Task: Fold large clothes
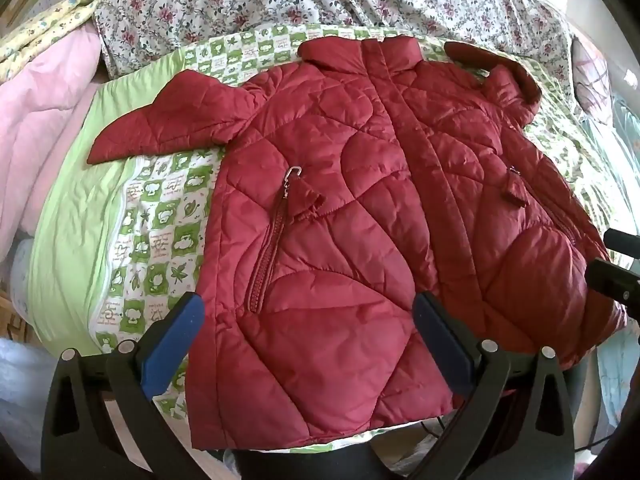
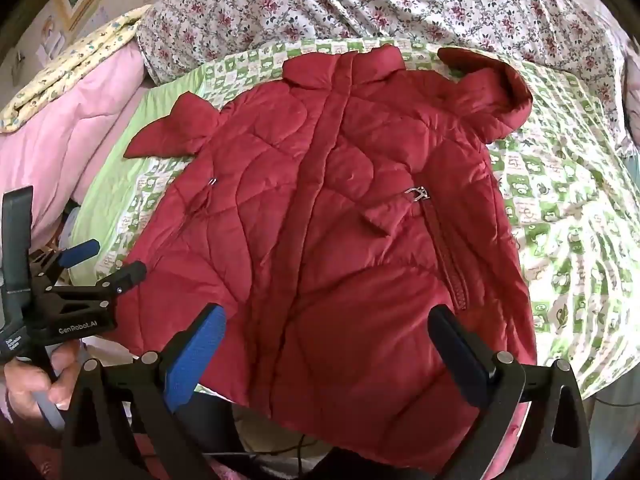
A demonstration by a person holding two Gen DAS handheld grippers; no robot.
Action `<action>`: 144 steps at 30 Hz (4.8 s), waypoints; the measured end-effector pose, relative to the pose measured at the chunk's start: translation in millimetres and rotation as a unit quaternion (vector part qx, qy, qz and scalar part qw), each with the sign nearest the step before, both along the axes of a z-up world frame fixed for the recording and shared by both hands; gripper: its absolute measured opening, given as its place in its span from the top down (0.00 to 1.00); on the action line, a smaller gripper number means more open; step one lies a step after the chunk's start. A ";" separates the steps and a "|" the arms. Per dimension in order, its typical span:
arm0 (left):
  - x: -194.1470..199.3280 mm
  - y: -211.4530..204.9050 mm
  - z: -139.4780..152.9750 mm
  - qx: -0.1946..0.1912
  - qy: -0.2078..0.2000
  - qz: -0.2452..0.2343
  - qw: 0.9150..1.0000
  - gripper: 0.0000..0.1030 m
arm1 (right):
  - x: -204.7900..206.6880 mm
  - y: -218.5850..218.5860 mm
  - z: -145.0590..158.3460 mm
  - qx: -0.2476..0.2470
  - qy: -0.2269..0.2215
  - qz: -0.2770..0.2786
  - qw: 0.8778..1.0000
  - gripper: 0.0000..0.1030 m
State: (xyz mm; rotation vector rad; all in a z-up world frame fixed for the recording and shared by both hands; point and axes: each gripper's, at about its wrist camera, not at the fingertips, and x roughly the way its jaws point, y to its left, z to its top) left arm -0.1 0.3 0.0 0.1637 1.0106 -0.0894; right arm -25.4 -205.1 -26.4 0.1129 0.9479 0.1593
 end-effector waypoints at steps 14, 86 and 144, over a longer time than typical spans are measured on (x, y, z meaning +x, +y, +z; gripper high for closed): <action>-1.2 1.6 -0.4 -0.001 0.001 -0.001 1.000 0.00 | 4.1 1.4 -1.0 0.006 0.002 0.001 1.000 0.01; 144.1 20.1 -36.5 -0.087 0.042 0.029 0.995 0.00 | 304.4 -208.3 34.9 -0.077 -0.066 -0.163 0.981 0.01; 275.1 49.6 -75.1 -0.344 0.111 0.004 0.932 0.67 | 235.8 52.6 -49.1 0.043 -0.042 0.124 0.990 0.74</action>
